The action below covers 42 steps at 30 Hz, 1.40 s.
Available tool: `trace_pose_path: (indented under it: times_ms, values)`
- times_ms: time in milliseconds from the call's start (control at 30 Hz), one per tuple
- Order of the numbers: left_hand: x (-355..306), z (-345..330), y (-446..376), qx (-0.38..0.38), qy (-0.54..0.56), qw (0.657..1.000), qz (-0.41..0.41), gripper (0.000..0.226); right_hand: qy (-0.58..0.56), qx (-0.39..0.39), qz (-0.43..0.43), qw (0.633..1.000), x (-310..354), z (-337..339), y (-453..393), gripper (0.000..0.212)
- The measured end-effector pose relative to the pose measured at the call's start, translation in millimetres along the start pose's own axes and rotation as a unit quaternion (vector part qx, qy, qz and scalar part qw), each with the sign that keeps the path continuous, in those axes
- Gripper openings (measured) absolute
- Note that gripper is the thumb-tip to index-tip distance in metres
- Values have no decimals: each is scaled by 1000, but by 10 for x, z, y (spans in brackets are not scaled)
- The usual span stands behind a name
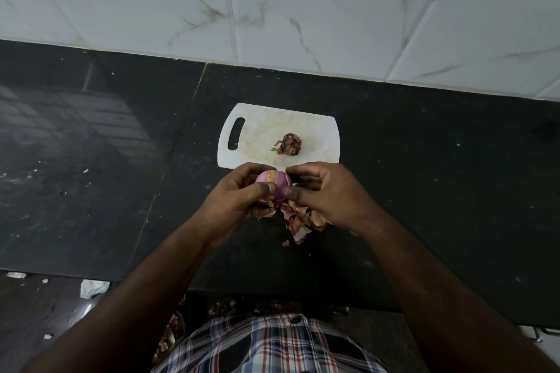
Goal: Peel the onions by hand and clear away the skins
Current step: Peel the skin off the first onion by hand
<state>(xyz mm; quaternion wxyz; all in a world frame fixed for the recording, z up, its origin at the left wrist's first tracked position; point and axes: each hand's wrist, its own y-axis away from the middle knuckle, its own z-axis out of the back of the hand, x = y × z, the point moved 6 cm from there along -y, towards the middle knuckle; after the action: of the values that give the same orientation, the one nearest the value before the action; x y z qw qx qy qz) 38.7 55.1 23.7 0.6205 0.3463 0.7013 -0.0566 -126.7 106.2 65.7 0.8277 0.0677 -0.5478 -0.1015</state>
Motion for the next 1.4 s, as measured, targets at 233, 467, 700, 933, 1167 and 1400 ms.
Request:
trace_pose_path:
  times_ms: [233, 467, 700, 933, 1167, 1400]
  values:
    - [-53, -24, 42, -2, -16, 1000, -24, 38, 27, -31, 23, 999, 10, -42, 30, 39]
    - [-58, -34, 62, -2, -43, 998, -40, 34, 112, -124, 54, 984, 55, -74, 82, 28]
    - [-29, -40, 81, 3, 2, 1000, -16, 31, 69, -87, 59, 992, 27, -1, 78, 26]
    - [10, -164, 109, 52, 53, 997, 14, 34, 71, -159, 11, 985, -99, 31, -3, 17]
    - [31, -193, 164, 68, 135, 987, 46, 39, 154, -137, -7, 979, -247, 32, -50, 22]
    - [38, -78, 116, 7, 125, 990, 67, 32, 72, -107, 68, 989, -17, 38, 109, 38]
